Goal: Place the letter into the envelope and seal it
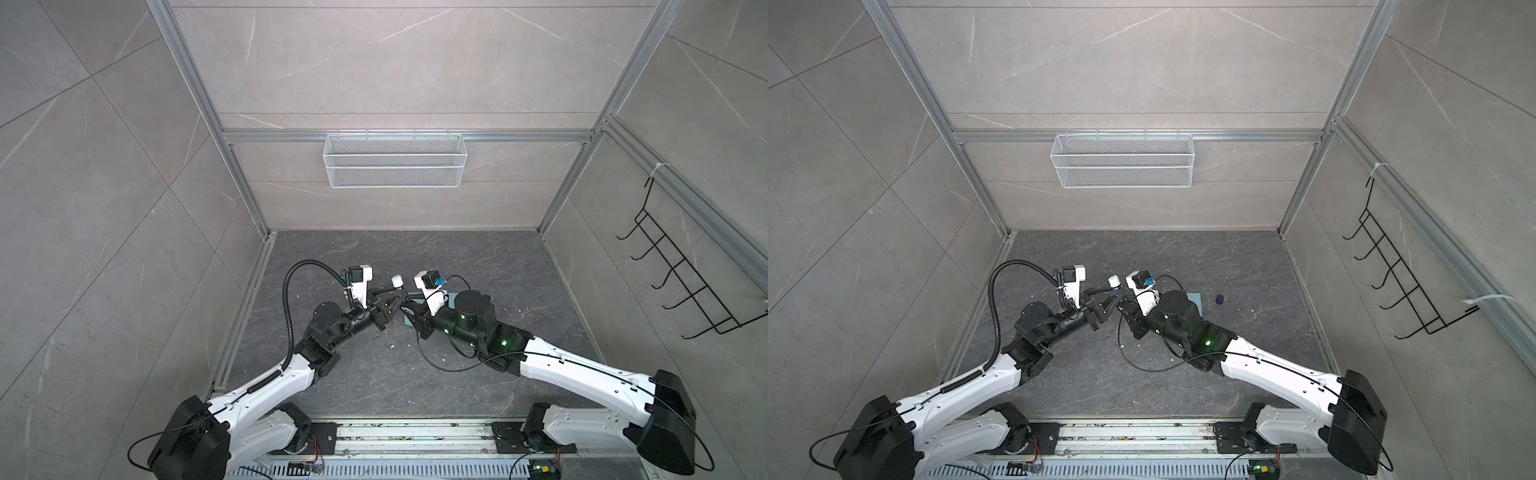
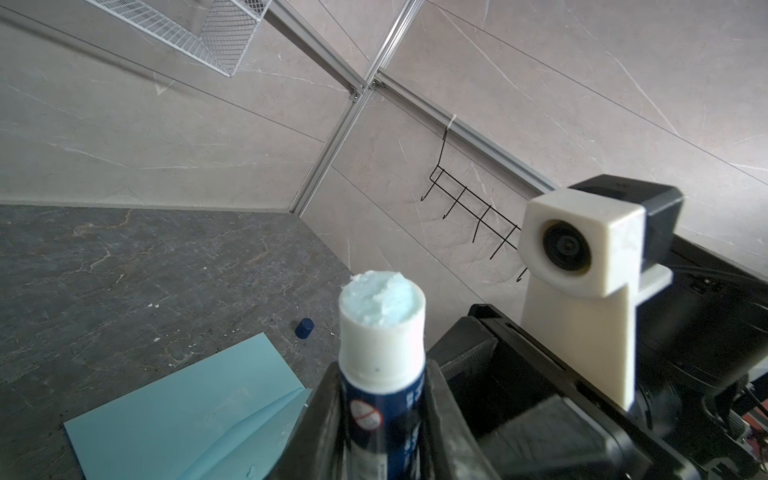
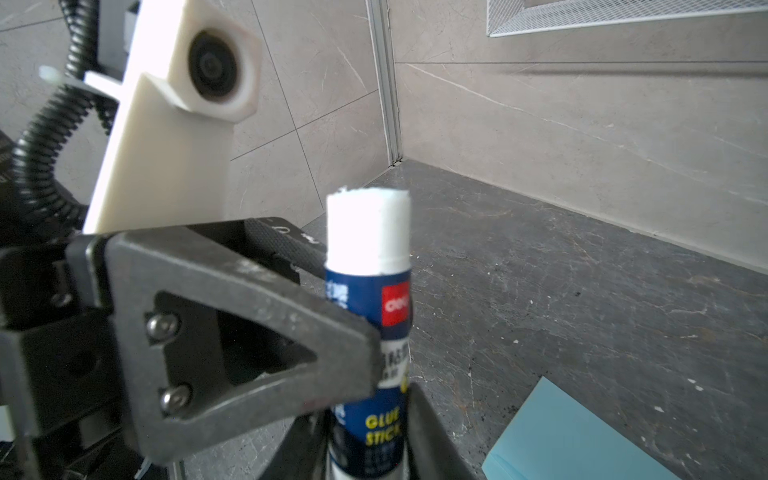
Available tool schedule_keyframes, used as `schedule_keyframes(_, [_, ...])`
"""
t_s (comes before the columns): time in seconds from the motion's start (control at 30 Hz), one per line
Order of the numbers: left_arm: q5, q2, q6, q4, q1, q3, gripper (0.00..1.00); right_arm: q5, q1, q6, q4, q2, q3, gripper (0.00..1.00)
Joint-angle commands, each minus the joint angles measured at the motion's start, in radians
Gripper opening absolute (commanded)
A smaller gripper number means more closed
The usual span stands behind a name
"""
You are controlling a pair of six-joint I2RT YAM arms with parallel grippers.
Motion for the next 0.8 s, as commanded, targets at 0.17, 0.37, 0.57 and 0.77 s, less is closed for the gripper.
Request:
schedule_keyframes(0.17, [-0.232,-0.031,-0.195,-0.077,-0.001,0.037,0.00,0.071,0.008,-0.073,-0.051,-0.076,-0.033,0.73])
schedule_keyframes(0.37, [-0.282,-0.016,-0.318,-0.053,-0.001,0.032,0.00,0.221,0.079,-0.131,-0.006,-0.027,-0.025,0.73])
schedule_keyframes(0.57, [-0.308,-0.014,-0.378,-0.047,-0.001,0.024,0.00,0.388,0.140,-0.182,0.077,0.042,-0.018,0.65])
schedule_keyframes(0.77, [-0.319,-0.021,-0.392,-0.040,-0.001,0.015,0.00,0.439,0.153,-0.197,0.109,0.094,0.004,0.58])
